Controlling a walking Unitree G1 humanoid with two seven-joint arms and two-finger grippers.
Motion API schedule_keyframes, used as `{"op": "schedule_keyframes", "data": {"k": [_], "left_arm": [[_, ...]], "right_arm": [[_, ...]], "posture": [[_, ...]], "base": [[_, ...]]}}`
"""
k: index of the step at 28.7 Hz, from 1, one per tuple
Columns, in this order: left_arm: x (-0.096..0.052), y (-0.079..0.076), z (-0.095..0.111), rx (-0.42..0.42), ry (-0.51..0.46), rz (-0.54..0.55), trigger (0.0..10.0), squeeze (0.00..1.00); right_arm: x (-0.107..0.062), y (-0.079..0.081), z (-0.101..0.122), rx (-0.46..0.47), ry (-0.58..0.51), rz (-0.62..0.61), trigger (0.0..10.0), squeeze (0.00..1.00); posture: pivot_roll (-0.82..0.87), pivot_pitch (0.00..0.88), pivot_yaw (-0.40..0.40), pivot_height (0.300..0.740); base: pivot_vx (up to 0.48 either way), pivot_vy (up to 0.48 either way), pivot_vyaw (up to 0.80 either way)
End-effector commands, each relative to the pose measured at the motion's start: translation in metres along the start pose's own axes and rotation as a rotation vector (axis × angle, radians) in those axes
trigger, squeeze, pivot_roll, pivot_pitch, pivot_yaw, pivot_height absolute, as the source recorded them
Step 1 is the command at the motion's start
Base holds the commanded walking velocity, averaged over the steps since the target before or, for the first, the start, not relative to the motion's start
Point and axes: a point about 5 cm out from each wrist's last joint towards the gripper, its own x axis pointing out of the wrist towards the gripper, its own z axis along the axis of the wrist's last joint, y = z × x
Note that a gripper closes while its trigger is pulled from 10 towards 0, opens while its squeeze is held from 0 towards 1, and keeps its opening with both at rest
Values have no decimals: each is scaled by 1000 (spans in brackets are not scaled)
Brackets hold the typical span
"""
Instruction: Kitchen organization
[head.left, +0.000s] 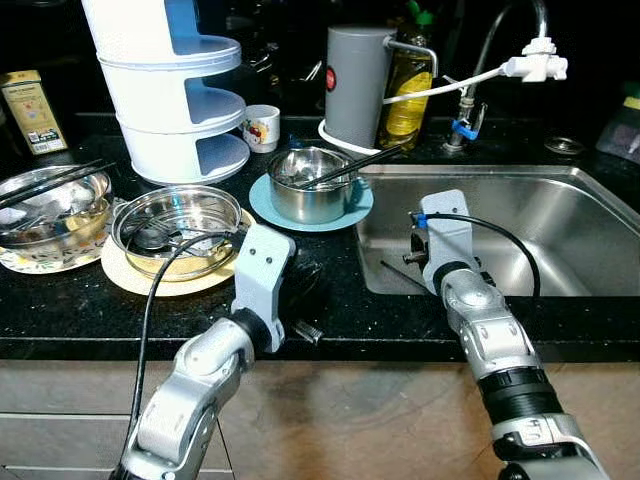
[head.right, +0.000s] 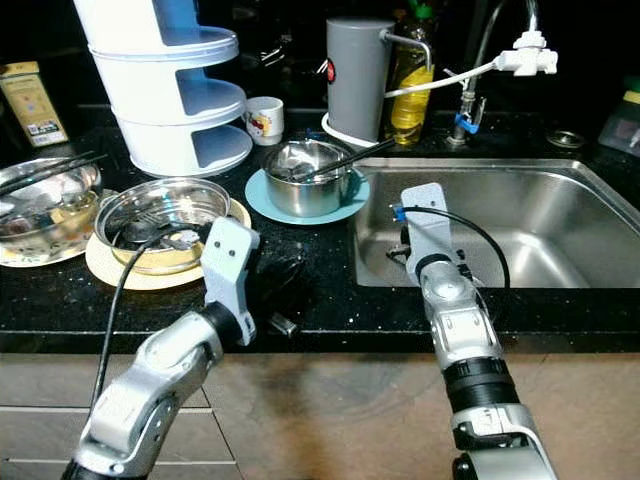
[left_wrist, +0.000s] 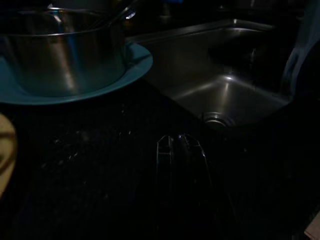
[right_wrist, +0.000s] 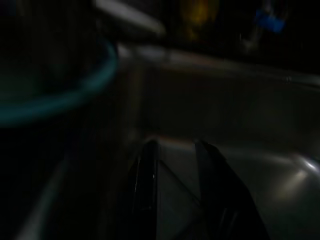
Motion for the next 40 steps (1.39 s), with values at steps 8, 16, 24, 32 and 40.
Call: {"op": "schedule_keyframes", "data": {"k": [8, 16, 24, 32, 40], "left_arm": [[-52, 19, 4, 33, -56, 179, 10000, 0], [-81, 34, 22, 85, -132, 301, 10000, 0], [-95, 37, 15, 139, -57, 297, 10000, 0], [-91, 50, 19, 195, -68, 277, 10000, 1000], [-87, 47, 22, 339, -72, 262, 10000, 1000]], "right_arm": [[-17, 48, 48, 278, -241, 418, 10000, 0], [-48, 95, 61, 275, -328, 801, 10000, 0], [-53, 113, 52, 220, -295, 878, 10000, 224], [-52, 123, 43, 169, -266, 852, 10000, 1000], [-47, 117, 42, 160, -265, 792, 10000, 0]], "posture": [[66, 148, -23, 740], [85, 151, -38, 740], [89, 153, -47, 740], [84, 156, -48, 740], [77, 157, -46, 740]], "base": [[0, 0, 0], [0, 0, 0], [0, 0, 0], [0, 0, 0], [0, 0, 0]]}}
